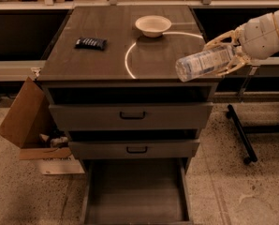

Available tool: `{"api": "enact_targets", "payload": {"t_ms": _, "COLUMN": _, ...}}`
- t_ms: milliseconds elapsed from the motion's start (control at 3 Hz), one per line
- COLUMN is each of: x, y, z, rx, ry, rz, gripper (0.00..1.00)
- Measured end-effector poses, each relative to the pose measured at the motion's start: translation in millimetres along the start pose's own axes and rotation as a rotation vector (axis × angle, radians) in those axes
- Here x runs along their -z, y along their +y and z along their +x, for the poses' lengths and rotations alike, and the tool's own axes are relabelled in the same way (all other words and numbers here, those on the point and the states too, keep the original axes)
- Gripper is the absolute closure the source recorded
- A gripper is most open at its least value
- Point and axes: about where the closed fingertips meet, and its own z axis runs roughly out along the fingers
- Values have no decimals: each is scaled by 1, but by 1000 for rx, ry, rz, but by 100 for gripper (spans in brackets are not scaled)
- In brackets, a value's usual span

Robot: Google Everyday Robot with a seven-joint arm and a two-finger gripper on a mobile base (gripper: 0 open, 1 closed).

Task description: Pick blue plastic bottle from bottom drawer and place on counter

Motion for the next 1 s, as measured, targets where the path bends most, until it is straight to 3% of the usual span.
{"api": "enact_targets", "payload": {"t_ms": 333, "x": -4, "y": -11, "z": -4, "rx": -7, "ry": -12, "rz": 13, "gripper": 100}}
{"api": "enact_targets", "payload": {"t_ms": 667, "x": -4, "y": -45, "z": -15, "rx": -36, "ry": -23, "rz": 47, "gripper": 100}}
{"api": "enact_targets", "payload": {"t_ms": 1000, "x": -12, "y": -68, "z": -19, "rx": -123, "ry": -25, "rz": 42, "gripper": 100}}
